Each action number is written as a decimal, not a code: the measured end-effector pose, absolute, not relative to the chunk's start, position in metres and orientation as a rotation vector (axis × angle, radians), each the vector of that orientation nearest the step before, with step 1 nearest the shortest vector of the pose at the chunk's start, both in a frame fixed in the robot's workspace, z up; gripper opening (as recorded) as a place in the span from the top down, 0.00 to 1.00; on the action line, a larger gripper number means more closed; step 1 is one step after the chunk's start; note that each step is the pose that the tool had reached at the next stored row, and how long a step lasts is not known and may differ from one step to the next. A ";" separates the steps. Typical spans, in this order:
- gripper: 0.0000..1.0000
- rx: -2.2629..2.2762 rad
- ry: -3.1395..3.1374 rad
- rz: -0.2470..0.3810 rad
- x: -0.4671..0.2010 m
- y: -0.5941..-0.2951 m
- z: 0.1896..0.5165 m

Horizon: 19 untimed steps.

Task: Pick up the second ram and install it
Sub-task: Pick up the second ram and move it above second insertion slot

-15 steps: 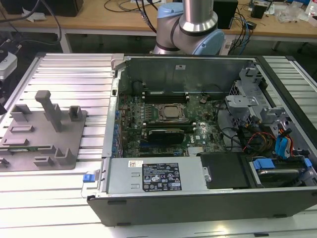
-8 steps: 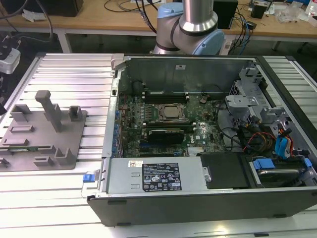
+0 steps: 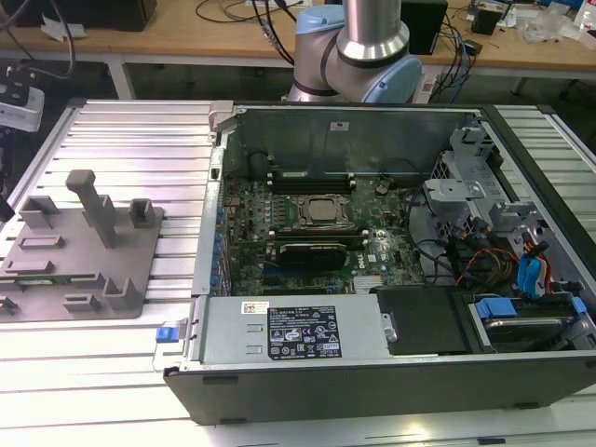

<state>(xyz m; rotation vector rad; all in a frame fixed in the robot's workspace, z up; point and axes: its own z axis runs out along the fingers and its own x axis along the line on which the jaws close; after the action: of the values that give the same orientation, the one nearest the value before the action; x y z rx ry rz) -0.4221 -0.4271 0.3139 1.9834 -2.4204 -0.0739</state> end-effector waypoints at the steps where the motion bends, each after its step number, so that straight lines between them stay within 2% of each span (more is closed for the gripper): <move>1: 0.92 1.997 -2.408 -0.074 -0.422 -0.427 0.314; 19: 0.92 2.006 -2.401 -0.074 -0.423 -0.427 0.281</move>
<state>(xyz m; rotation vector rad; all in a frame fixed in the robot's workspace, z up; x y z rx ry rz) -0.4234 -0.4272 0.2807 2.0061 -2.4010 -0.0736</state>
